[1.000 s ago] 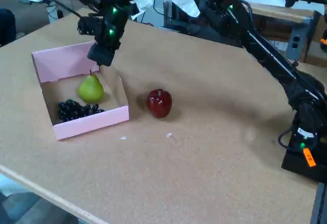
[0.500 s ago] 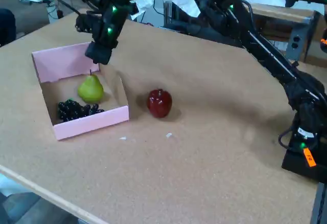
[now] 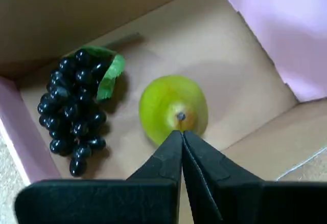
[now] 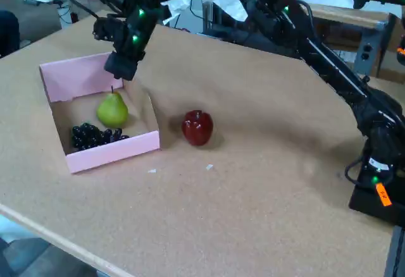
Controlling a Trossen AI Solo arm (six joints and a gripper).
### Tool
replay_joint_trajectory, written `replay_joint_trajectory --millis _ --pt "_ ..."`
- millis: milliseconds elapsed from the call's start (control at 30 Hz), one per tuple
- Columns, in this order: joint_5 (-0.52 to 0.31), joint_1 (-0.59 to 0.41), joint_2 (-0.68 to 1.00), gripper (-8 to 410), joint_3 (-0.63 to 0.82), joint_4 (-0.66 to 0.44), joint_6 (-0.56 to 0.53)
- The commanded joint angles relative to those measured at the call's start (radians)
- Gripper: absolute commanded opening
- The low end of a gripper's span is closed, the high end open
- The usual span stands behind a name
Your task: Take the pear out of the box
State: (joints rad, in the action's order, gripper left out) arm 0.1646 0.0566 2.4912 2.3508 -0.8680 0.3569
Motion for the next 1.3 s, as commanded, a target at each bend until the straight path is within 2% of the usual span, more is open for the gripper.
replay_joint_trajectory --millis 0,333,500,667,967,1267 --pt "0.020 0.002 0.027 0 0.002 0.016 -0.011" --pt "0.039 0.002 0.048 0 0.007 0.022 -0.016" --pt "0.032 0.002 0.025 0 0.006 0.021 -0.041" --pt "0.018 0.002 0.023 0 0.006 0.006 0.003" --pt "0.010 0.003 0.023 0 0.006 -0.027 -0.027" --pt "-0.009 0.005 0.023 0 0.006 -0.048 -0.011"
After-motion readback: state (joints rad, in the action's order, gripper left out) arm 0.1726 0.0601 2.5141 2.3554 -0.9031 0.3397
